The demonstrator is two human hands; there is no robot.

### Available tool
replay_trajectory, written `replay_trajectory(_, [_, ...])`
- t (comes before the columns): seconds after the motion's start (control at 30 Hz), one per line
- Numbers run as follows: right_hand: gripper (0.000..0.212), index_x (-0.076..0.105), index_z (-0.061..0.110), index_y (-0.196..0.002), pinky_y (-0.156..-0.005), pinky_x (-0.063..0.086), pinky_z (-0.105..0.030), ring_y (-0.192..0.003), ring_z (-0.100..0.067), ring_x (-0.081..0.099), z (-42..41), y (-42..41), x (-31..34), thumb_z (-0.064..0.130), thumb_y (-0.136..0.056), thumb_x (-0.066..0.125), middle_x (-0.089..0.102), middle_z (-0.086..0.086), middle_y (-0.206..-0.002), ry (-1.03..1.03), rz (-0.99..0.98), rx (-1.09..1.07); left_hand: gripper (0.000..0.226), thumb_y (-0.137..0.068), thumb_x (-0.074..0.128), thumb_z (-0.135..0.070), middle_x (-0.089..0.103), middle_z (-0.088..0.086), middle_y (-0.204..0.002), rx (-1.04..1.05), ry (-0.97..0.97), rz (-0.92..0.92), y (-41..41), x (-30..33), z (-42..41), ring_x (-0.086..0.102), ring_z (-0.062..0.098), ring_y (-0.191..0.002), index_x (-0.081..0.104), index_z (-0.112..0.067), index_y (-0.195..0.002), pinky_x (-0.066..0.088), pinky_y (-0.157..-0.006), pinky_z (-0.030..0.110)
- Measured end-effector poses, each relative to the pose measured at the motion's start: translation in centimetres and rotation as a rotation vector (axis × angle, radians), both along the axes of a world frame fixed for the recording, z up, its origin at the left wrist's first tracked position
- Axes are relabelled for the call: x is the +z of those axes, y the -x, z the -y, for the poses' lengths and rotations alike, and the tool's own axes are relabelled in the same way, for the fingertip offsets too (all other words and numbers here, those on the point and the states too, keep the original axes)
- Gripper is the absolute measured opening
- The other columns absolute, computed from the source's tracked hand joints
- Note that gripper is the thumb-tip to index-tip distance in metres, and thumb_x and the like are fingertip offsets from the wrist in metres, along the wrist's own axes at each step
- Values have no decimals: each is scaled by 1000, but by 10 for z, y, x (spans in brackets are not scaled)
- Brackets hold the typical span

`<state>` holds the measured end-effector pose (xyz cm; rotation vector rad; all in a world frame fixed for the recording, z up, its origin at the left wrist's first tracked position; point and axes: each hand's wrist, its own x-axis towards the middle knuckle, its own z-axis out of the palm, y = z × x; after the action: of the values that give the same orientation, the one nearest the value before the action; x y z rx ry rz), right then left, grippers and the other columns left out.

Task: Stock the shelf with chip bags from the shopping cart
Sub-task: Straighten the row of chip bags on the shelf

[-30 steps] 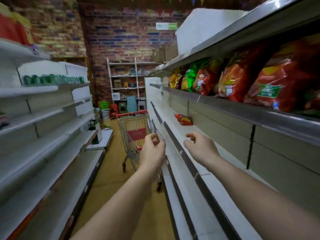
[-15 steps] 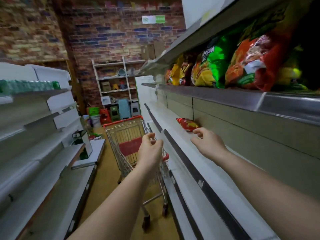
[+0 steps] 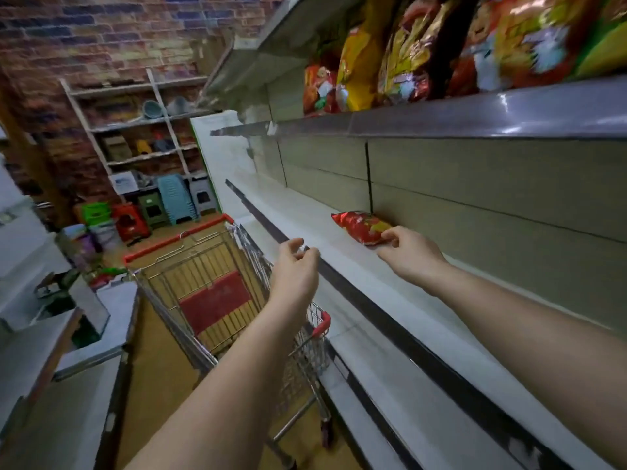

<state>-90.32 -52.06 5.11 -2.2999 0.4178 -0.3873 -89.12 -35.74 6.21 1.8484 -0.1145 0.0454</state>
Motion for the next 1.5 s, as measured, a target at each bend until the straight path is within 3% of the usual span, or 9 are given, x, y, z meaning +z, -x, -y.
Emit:
replay_trajectory(0.1, [43, 47, 20, -133, -77, 40, -26, -110, -26, 52, -12, -54, -8, 28, -91, 51, 53, -7, -131, -30, -25, -85, 42, -99, 46, -23, 49, 5, -131, -72, -40, -40, -68, -6, -12, 51, 19, -110, 38, -17, -140, 45, -97, 37])
replay_trajectory(0.23, [44, 45, 21, -135, -81, 37, -26, -117, -26, 49, -23, -111, -14, 28, -92, 50, 51, -6, -134, -26, -71, -169, 41, -100, 43, -22, 50, 6, -129, -141, -55, -77, -145, -7, -15, 52, 19, -107, 38, -16, -140, 44, -90, 35])
replay_trajectory(0.37, [43, 45, 20, -134, -82, 39, -26, -116, -26, 50, -18, -153, -24, 28, -92, 50, 51, -7, -134, -11, -120, -225, 40, -101, 41, -23, 48, 2, -116, -222, -24, -132, -196, -19, 0, 48, 7, -79, 37, -17, -140, 40, -77, 28])
replay_trajectory(0.67, [38, 52, 14, -128, -80, 41, -27, -111, -31, 54, 27, -247, -49, 25, -92, 51, 58, -13, -125, 54, -237, -242, 39, -99, 43, -28, 54, 2, -123, -233, -29, -183, -296, -48, 40, 55, 18, -102, 41, -22, -137, 46, -93, 38])
replay_trajectory(0.77, [41, 50, 12, -132, -85, 38, -25, -120, -30, 50, 41, -279, -49, 24, -93, 51, 53, -12, -135, 107, -251, -238, 38, -99, 43, -27, 53, 1, -113, -257, -2, -206, -322, -50, 60, 54, 14, -90, 40, -21, -136, 44, -85, 32])
replay_trajectory(1.0, [49, 47, 11, -136, -95, 40, -29, -122, -31, 49, 74, -338, -75, 25, -89, 55, 50, -14, -136, 140, -333, -302, 41, -99, 43, -29, 49, -3, -108, -333, 45, -287, -365, -67, 91, 50, 15, -98, 38, -19, -138, 35, -80, 27])
replay_trajectory(1.13, [76, 37, 14, -140, -101, 39, -35, -124, -33, 45, 86, -360, -96, 33, -75, 71, 43, -14, -137, 116, -341, -312, 40, -99, 44, -26, 48, -9, -91, -355, 44, -304, -391, -79, 101, 51, 14, -95, 40, -18, -137, 37, -66, 24])
replay_trajectory(1.3, [97, 11, 15, -150, -107, 34, -39, -135, -33, 29, 91, -372, -116, 32, -77, 73, 24, -14, -147, 196, -416, -306, 41, -99, 45, -28, 50, -4, -104, -411, 28, -323, -409, -95, 109, 51, 16, -99, 39, -18, -138, 38, -80, 27])
replay_trajectory(1.5, [74, 15, 11, -149, -95, 42, -34, -124, -34, 46, 82, -371, -129, 21, -90, 58, 35, -19, -141, 350, -518, -262, 43, -97, 47, -30, 53, 6, -124, -436, 8, -406, -419, -115, 122, 53, 24, -113, 40, -17, -137, 42, -88, 33])
